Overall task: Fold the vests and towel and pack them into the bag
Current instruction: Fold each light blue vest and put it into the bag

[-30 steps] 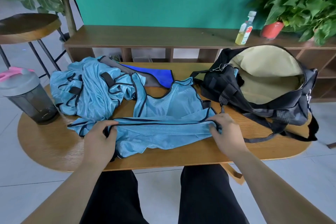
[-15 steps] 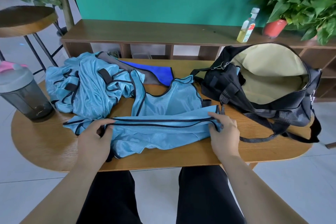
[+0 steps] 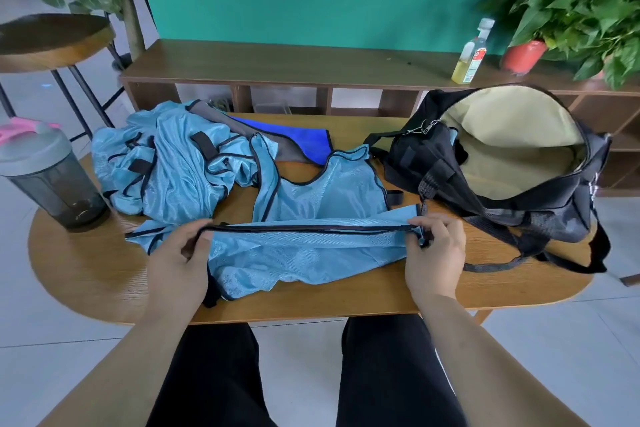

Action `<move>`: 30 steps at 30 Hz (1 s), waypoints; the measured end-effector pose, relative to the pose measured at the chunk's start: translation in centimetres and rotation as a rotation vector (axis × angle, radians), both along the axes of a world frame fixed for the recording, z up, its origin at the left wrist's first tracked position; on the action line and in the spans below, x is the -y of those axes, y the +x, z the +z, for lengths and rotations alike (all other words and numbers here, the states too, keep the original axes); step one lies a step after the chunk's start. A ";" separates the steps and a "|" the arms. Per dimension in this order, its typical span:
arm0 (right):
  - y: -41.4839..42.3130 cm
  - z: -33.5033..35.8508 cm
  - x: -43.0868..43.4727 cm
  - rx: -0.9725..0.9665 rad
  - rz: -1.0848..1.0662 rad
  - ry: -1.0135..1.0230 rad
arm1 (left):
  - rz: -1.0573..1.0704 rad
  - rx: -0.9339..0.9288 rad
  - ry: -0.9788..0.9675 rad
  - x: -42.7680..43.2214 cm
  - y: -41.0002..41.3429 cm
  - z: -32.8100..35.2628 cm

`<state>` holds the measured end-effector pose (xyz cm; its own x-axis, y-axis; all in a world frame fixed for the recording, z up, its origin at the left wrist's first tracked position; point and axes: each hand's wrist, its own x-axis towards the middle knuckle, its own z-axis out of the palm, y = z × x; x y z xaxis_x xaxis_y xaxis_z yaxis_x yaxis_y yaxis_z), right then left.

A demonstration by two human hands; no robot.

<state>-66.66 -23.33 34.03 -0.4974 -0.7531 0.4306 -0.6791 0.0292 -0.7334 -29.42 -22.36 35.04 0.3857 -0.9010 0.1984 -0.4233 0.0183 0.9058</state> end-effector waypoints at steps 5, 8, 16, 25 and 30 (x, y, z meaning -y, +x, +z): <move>-0.7 2.6 0.4 -0.127 0.158 -0.008 | 0.040 0.055 -0.036 0.9 0.6 2.3; -1.3 7.3 1.9 -0.018 0.249 0.020 | 0.046 0.159 -0.104 3.0 1.9 5.9; -3.7 20.1 6.7 0.370 0.528 0.065 | -0.081 0.114 -0.176 8.1 4.0 18.4; -5.9 26.3 8.3 0.582 0.740 0.182 | -0.204 0.189 -0.202 9.9 5.1 25.1; -6.2 28.8 8.6 0.735 0.814 0.075 | -0.187 0.129 -0.292 10.9 4.9 28.0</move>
<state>-72.88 -31.90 62.83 0.0434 -0.9842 0.1716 0.0866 -0.1674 -0.9821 -24.56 -33.30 63.02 0.1743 -0.8520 0.4937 -0.4988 0.3559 0.7903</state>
